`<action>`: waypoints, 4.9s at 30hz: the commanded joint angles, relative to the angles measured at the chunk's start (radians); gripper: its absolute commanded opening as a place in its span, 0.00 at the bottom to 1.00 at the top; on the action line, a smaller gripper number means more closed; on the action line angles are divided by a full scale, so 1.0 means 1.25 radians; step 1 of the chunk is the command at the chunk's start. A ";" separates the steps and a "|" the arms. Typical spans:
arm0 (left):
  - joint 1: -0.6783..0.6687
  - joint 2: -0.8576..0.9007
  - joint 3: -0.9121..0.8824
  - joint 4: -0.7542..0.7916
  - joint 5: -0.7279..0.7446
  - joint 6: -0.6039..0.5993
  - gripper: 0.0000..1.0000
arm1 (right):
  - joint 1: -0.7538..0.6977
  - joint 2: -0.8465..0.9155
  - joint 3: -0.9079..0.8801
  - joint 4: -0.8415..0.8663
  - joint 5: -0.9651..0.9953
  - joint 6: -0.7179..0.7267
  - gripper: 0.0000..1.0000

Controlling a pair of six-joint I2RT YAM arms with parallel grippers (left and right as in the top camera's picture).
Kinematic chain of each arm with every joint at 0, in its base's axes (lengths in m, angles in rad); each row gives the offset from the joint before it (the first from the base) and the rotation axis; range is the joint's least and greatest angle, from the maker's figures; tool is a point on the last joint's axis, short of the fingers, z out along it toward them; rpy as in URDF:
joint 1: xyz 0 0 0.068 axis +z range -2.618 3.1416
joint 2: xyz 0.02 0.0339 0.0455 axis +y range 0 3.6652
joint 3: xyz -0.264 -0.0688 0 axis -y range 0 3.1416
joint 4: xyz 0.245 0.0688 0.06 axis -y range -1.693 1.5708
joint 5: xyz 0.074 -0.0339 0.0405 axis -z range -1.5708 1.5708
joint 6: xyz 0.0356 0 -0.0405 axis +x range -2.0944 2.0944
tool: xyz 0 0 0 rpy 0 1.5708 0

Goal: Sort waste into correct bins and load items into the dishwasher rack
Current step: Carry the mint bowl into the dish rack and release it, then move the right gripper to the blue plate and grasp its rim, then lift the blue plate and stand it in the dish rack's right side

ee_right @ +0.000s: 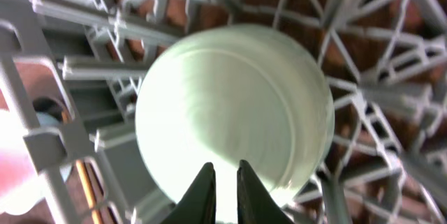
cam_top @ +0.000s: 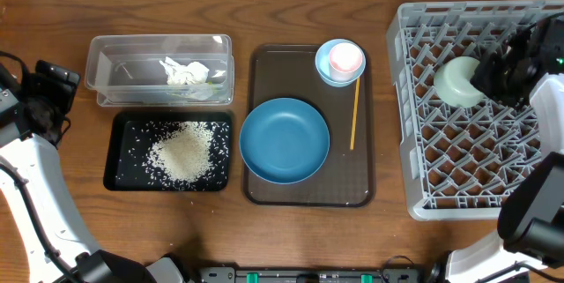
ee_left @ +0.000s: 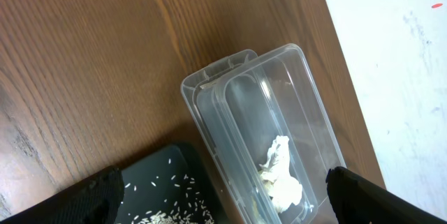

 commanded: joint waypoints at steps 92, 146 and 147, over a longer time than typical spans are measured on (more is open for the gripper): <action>0.002 0.002 -0.001 -0.001 -0.010 -0.001 0.95 | 0.679 -0.023 0.517 -0.300 0.096 -0.068 0.01; 0.002 0.002 -0.001 -0.001 -0.010 -0.001 0.95 | -0.372 0.045 -0.012 0.264 -0.943 -0.084 0.01; 0.002 0.002 -0.001 -0.001 -0.010 -0.001 0.95 | -0.373 0.044 -0.012 0.264 -0.924 -0.082 0.01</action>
